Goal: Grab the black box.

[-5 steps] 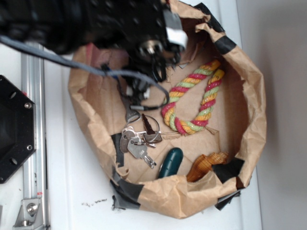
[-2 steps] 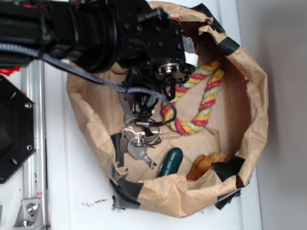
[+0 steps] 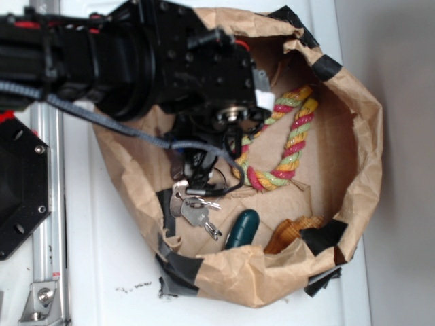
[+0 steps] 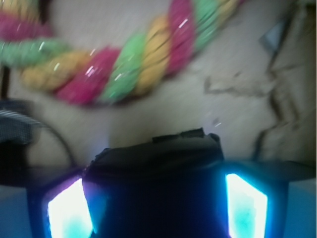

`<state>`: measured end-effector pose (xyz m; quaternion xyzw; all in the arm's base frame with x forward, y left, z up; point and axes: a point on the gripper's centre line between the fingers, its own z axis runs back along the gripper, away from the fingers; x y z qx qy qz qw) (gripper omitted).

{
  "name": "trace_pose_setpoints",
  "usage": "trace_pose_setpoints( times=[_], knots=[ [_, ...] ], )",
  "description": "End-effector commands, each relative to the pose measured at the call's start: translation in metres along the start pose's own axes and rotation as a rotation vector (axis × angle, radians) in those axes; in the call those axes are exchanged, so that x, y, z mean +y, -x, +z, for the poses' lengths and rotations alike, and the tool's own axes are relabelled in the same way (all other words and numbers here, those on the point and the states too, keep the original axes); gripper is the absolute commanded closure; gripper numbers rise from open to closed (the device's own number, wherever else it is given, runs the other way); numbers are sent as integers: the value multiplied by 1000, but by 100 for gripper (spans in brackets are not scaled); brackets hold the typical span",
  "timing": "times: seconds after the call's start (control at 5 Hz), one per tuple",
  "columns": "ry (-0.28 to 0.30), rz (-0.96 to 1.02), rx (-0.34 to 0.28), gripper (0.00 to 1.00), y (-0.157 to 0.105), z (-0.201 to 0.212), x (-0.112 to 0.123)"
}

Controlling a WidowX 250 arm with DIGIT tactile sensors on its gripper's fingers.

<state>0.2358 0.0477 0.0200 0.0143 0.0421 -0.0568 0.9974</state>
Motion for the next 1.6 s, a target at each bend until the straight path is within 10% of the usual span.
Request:
trace_pose_setpoints(
  times=[0.0,0.2,0.6,1.0,1.4],
  knots=[
    [-57,1,-43,0,-10,5,0],
    [-46,14,-45,100,-11,1,4],
    [-75,36,-65,100,-5,21,8],
    [78,180,-116,100,14,119,0],
    [68,169,-106,100,14,206,0]
  ],
)
